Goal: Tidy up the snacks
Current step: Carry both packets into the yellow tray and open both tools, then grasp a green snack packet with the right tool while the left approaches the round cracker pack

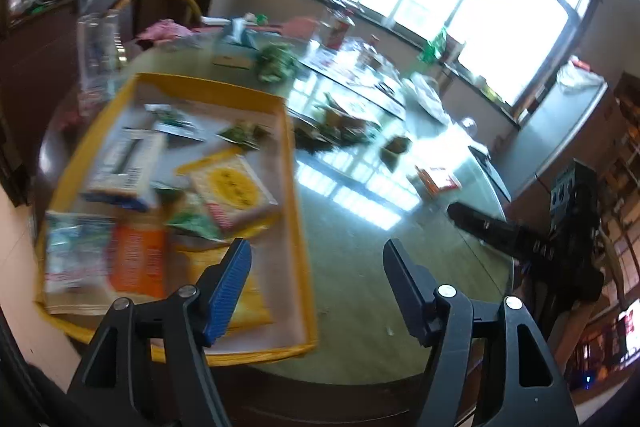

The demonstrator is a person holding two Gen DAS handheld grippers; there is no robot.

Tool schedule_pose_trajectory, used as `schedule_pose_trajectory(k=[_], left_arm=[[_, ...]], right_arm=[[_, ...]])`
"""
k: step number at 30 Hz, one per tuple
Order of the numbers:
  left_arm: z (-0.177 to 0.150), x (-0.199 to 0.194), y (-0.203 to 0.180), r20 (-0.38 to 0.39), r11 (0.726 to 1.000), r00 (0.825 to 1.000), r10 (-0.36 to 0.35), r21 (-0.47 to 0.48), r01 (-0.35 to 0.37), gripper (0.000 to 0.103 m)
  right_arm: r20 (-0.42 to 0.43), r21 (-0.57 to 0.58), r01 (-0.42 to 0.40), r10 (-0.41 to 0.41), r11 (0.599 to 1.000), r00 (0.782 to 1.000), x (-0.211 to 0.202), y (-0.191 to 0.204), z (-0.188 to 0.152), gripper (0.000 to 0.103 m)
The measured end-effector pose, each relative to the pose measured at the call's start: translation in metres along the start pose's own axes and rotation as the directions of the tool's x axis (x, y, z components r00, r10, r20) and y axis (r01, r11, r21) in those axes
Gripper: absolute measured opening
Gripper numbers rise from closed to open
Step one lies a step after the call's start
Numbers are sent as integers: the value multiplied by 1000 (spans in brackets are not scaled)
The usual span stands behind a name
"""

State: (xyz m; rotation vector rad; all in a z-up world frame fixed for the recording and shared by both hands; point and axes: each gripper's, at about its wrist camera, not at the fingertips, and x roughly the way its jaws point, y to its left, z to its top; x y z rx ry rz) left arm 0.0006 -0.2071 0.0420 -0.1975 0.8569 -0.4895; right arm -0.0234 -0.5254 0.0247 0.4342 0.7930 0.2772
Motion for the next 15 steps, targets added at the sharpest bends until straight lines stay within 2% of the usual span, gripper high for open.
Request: schedule_pose_trajectory(k=[3, 7, 15], left_arm=[[0, 11, -14, -24, 1000, 1000, -3, 29, 4, 69], [2, 22, -25, -46, 999, 999, 0, 44, 2, 69], [7, 34, -31, -62, 998, 998, 0, 56, 4, 69]], right_arm=[[17, 75, 37, -38, 997, 999, -14, -37, 12, 68], [27, 128, 66, -70, 990, 997, -13, -66, 29, 68], [-22, 163, 110, -108, 980, 994, 25, -98, 78, 68]])
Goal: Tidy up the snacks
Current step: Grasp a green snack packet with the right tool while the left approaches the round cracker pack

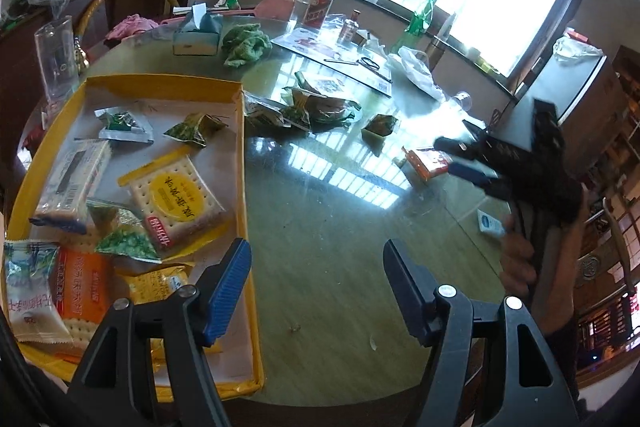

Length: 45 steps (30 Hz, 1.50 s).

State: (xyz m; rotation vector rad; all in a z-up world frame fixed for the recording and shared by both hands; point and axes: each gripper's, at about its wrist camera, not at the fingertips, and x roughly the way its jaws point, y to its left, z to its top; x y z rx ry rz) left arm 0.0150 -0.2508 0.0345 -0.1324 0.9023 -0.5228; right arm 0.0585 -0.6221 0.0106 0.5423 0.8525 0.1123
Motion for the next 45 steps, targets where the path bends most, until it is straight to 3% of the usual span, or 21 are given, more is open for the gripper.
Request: schedule_pose_trajectory(k=[4, 12, 14, 15, 17, 21, 26, 29, 36, 39, 43, 45], left_arm=[[4, 1, 1, 7, 1000, 1000, 0, 0, 0, 69], [11, 6, 4, -8, 1000, 1000, -10, -13, 10, 69], [13, 8, 3, -17, 1000, 1000, -13, -12, 12, 69], [15, 8, 2, -15, 1000, 1000, -9, -10, 9, 69], [17, 7, 0, -8, 1000, 1000, -3, -1, 3, 69], [23, 9, -8, -22, 1000, 1000, -7, 18, 7, 69], [43, 25, -19, -55, 999, 998, -20, 38, 22, 69], [64, 46, -24, -92, 999, 995, -29, 39, 33, 69], [134, 125, -36, -190, 1000, 982, -9, 25, 14, 69], [167, 159, -35, -176, 999, 983, 48, 9, -47, 69], [201, 205, -29, -216, 995, 972, 92, -26, -100, 70], [215, 226, -36, -218, 991, 967, 135, 47, -127, 70]], right_arm=[[-22, 15, 7, -7, 1000, 1000, 24, -4, 29, 68], [-96, 79, 115, -107, 990, 990, 96, -23, 82, 68], [-119, 101, 120, -108, 988, 987, 108, -28, 87, 57], [-132, 118, 121, -105, 986, 986, 113, -31, 88, 47], [-149, 118, 125, -107, 985, 983, 118, -34, 87, 40], [-116, 69, 142, -133, 988, 984, 102, -32, 72, 35], [-97, 65, 42, -36, 997, 995, 53, -30, 29, 34], [-31, 50, 38, -36, 998, 999, 15, -30, 3, 34], [58, 107, 17, -23, 994, 998, -15, -47, -25, 34], [96, 97, 45, -54, 994, 994, -20, -47, -25, 34], [121, 50, 50, -56, 997, 991, -21, -44, -24, 34], [126, 43, 45, -50, 998, 991, -22, -44, -26, 34]])
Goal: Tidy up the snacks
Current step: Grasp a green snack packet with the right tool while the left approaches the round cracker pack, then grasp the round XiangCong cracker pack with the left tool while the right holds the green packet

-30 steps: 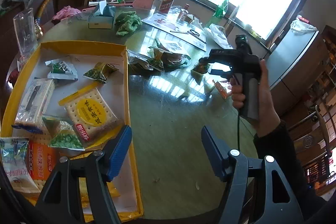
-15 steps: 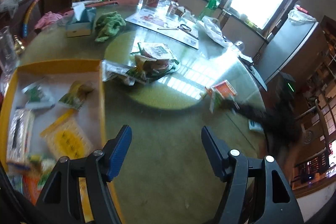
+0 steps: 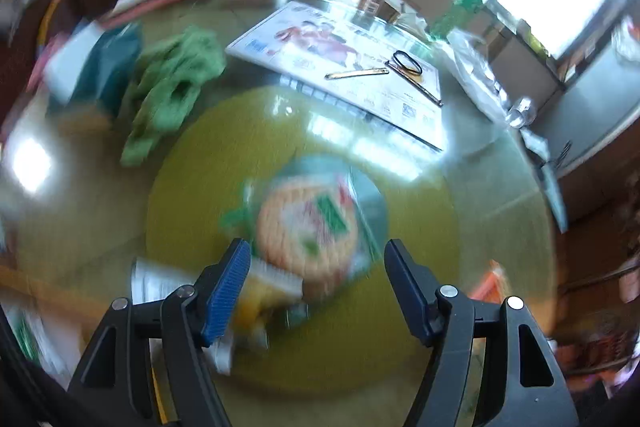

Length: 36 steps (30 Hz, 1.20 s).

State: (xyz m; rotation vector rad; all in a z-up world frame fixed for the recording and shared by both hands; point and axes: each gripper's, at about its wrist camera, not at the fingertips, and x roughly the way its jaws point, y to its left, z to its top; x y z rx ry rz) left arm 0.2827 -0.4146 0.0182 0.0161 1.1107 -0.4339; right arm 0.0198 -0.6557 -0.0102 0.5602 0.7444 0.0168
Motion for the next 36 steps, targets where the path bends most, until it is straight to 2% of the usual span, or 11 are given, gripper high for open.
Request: schedule_pose_trajectory(k=[2, 4, 8, 10, 12, 18, 19, 21, 26, 32, 36], left_arm=[[16, 17, -9, 12, 994, 997, 76, 74, -77, 70], [28, 31, -11, -11, 992, 997, 80, 94, -79, 70], [41, 62, -19, -74, 986, 996, 45, 162, -33, 69], [34, 73, -19, -138, 985, 990, 3, 172, 21, 69], [19, 66, -19, -171, 978, 983, -61, 187, 93, 69], [-25, 34, -29, -198, 963, 971, -136, 203, 176, 71], [-30, 32, -37, -197, 957, 972, -128, 231, 173, 71], [-38, 30, -53, -152, 954, 986, -63, 281, 104, 71], [-42, 31, -72, -74, 968, 997, 0, 249, 18, 71], [-44, 34, -102, -71, 962, 997, -38, 266, 56, 73], [-51, 49, -122, -78, 939, 993, 92, 338, -61, 73]], right_arm=[[-6, -1, -9, 9, 1000, 1000, 2, -1, -1, 34], [-13, 0, -15, 15, 1000, 1000, 2, -1, -3, 34], [-3, 5, -25, 25, 1000, 1000, 0, -2, -3, 34], [1, 9, -33, 33, 999, 999, -1, -3, -3, 34], [-1, 9, -38, 38, 999, 999, -2, -2, -4, 34], [6, 1, -48, 48, 999, 999, -4, 0, -5, 34], [7, 5, -47, 47, 999, 999, -4, 0, -5, 34], [14, 11, -48, 48, 999, 999, -4, -3, -4, 34], [35, 26, -41, 40, 999, 999, -10, -9, -4, 34], [67, 61, -17, 13, 998, 998, -16, -19, -5, 34], [85, 96, -27, 19, 995, 996, -21, -28, -4, 34]])
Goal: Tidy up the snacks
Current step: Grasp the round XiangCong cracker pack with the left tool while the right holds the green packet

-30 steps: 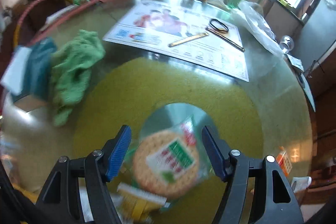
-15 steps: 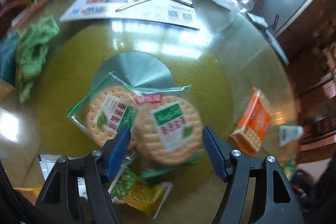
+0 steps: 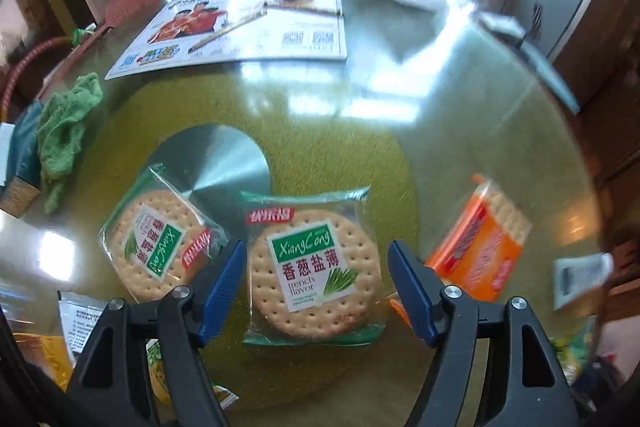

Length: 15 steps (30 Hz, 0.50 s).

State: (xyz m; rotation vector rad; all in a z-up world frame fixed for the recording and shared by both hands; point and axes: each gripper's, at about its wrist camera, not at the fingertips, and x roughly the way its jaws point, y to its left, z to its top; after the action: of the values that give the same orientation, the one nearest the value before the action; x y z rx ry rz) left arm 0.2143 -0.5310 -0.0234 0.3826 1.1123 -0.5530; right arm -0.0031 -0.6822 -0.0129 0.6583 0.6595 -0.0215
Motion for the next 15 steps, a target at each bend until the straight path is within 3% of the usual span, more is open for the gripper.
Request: schedule_pose_trajectory(k=[3, 5, 9, 13, 15], left_arm=[[-2, 11, -1, -27, 999, 999, 47, -12, -48, 77], [-4, 14, 4, -33, 998, 999, 32, -52, -33, 76], [-21, 6, 4, 9, 996, 999, 51, -68, -50, 75], [-63, -26, 8, 37, 990, 999, 8, -139, -3, 75], [-91, -56, 8, 90, 987, 996, 0, -158, 14, 75]], right_arm=[[-1, 7, -10, 10, 1000, 1000, -1, -1, 0, 34], [-2, 7, -12, 12, 1000, 1000, -1, -1, 0, 34], [1, 16, -22, 22, 1000, 1000, 0, -3, 2, 34], [15, 15, -45, 45, 999, 999, -3, -4, 2, 34], [25, 3, -71, 71, 997, 997, -5, -2, 1, 34]])
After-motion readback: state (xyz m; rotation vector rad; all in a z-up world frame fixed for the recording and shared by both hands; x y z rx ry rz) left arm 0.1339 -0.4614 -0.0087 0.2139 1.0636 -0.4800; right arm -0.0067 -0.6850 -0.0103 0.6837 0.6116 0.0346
